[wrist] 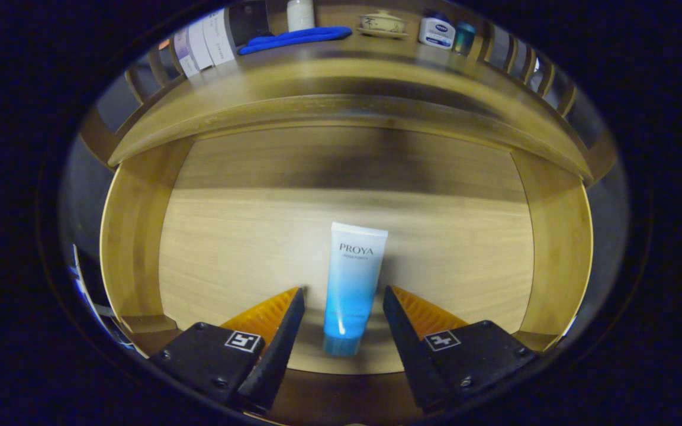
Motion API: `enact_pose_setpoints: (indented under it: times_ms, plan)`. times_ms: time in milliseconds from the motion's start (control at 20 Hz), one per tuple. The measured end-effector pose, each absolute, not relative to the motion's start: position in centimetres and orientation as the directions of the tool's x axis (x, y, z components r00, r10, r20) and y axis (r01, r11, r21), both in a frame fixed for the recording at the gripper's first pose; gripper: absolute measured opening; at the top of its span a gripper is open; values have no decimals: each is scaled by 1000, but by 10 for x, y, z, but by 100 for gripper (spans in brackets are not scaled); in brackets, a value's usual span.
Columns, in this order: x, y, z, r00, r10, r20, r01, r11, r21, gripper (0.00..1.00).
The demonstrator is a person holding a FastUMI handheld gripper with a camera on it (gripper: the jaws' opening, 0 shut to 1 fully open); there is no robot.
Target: Pull open the drawer, take out the items inside it, and place them on the countertop above the cabinet.
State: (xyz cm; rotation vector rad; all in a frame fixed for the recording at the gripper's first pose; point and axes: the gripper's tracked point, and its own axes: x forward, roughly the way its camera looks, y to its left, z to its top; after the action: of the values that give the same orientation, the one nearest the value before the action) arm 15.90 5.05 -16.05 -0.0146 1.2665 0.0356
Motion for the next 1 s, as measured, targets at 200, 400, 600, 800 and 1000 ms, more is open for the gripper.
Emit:
enact_pose_setpoints:
  times_ms: [200,400,600,800,1000]
  plan:
    - [163,57,-155,289,10,-957,-12,1000,7,66]
    - [154,54,-146,317,53,-947,-45,998,41,43]
    - [146,55,-110,366,94,-926,-70,995,74,42]
    - [148,48,-67,418,111,-901,-76,993,87,42]
    - [163,41,-31,450,122,-884,-64,993,104,42]
